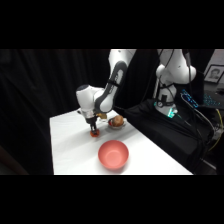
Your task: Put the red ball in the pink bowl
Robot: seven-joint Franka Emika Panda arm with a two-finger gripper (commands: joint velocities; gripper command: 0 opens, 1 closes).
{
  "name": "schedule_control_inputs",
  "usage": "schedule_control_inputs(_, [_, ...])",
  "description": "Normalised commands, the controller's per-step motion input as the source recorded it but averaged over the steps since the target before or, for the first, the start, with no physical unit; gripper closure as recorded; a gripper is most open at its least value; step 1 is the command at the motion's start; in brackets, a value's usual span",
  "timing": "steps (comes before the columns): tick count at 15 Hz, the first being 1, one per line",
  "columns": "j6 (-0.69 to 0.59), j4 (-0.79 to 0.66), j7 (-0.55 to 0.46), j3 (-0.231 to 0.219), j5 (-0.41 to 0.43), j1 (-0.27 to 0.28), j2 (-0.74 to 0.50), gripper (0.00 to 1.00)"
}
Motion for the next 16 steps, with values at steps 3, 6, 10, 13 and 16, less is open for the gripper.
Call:
schedule_control_inputs(3, [-0.09, -0.09, -0.05, -0.032, -0.085, 0.005, -0.21, 0.97])
schedule_control_inputs(6, [-0.18, -0.13, -0.09, -0.015, -0.096, -0.001, -0.30, 0.98])
schedule_control_inputs(10, [-0.25, -0.18, -0.14, -0.010, -0.115, 0.006, -0.43, 0.98])
schedule_control_inputs(13, [-0.20, -0.21, -0.18, 0.003, -0.132, 0.009, -0.45, 0.98])
schedule_control_inputs(16, [-0.13, -0.23, -0.16, 0.023, -0.116, 0.023, -0.40, 0.98])
